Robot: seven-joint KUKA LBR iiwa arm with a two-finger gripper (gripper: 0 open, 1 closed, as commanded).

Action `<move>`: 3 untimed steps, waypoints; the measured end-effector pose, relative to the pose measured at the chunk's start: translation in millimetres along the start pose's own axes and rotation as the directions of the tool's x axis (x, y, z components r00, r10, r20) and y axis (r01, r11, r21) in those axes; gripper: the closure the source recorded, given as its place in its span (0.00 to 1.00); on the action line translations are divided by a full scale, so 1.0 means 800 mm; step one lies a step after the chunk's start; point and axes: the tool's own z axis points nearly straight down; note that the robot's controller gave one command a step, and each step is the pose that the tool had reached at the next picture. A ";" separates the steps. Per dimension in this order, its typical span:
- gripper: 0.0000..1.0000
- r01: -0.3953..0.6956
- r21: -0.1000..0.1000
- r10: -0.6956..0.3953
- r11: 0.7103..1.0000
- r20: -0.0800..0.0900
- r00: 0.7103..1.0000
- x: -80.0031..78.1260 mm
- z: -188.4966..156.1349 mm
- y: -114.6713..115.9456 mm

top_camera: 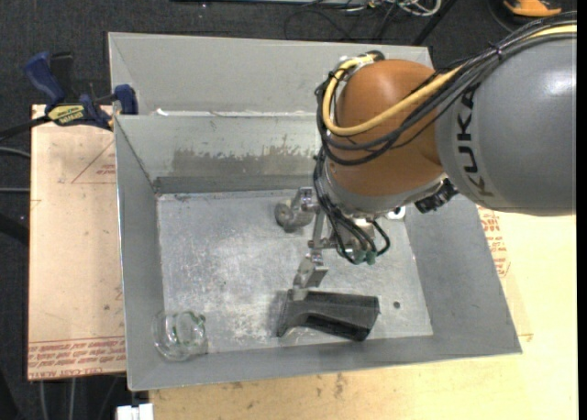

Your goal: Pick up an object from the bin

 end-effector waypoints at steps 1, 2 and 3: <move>0.00 -0.001 0.000 0.001 1.000 0.004 1.000 -0.001 -0.002 0.000; 0.00 0.086 0.000 -0.086 0.996 0.012 0.996 0.009 0.035 0.005; 0.00 0.065 -0.001 -0.065 0.998 0.008 0.998 0.028 0.090 -0.053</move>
Offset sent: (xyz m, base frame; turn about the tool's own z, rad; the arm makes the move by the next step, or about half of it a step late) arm -0.0332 0.0145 -0.1063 -0.2979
